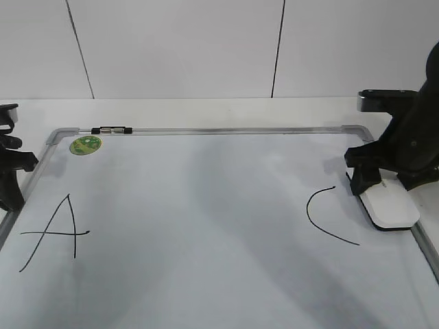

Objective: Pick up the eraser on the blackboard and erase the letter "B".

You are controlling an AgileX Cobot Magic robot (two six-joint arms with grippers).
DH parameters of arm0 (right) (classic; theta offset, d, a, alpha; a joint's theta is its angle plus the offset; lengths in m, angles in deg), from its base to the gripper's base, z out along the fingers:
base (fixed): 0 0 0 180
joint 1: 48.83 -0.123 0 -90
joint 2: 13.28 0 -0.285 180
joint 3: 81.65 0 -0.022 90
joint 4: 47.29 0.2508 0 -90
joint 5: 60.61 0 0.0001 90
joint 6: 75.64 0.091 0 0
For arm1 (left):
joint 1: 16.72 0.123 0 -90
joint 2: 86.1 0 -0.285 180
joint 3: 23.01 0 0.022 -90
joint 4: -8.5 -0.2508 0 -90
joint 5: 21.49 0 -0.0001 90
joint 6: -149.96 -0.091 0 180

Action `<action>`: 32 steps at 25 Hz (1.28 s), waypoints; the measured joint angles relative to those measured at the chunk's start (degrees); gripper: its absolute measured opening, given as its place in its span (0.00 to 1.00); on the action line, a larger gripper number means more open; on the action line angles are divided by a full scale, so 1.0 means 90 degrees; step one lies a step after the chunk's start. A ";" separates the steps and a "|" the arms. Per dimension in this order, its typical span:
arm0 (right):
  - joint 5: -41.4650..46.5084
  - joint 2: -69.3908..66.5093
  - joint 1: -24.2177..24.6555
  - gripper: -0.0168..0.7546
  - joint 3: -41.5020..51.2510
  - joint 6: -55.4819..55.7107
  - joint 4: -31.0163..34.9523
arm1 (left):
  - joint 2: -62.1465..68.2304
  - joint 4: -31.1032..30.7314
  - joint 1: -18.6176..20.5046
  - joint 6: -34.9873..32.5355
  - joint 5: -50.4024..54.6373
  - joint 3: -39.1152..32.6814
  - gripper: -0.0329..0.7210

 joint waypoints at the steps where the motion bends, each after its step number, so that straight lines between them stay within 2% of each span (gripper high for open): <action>1: 0.0000 0.0000 0.0000 0.75 0.0000 0.0000 0.0000 | 0.0000 0.0000 0.0000 0.0000 0.0000 0.0000 0.07; 4: 0.0012 0.0000 0.0000 0.78 0.0000 0.0000 0.0011 | 0.0000 0.0000 0.0000 0.0000 0.0000 0.0000 0.07; 7: 0.0067 0.0000 0.0000 0.87 0.0000 0.0000 0.0011 | 0.0000 0.0000 0.0000 0.0000 0.0000 0.0000 0.07; 10: 0.0155 0.0000 0.0000 0.89 0.0000 0.0000 -0.0017 | 0.0000 0.0000 0.0000 0.0000 0.0000 0.0000 0.07; 19: 0.1223 0.0000 0.0000 0.88 -0.0921 0.0000 -0.0041 | 0.0000 0.0000 0.0000 0.0000 0.0005 0.0000 0.07; 28: 0.2499 0.0000 0.0000 0.79 -0.1927 0.0000 -0.0028 | 0.0000 0.0000 0.0000 0.0000 0.0005 0.0000 0.07; 32: 0.2774 0.0000 0.0000 0.77 -0.2304 0.0000 0.0127 | 0.0000 0.0000 0.0000 -0.0011 0.0005 0.0000 0.07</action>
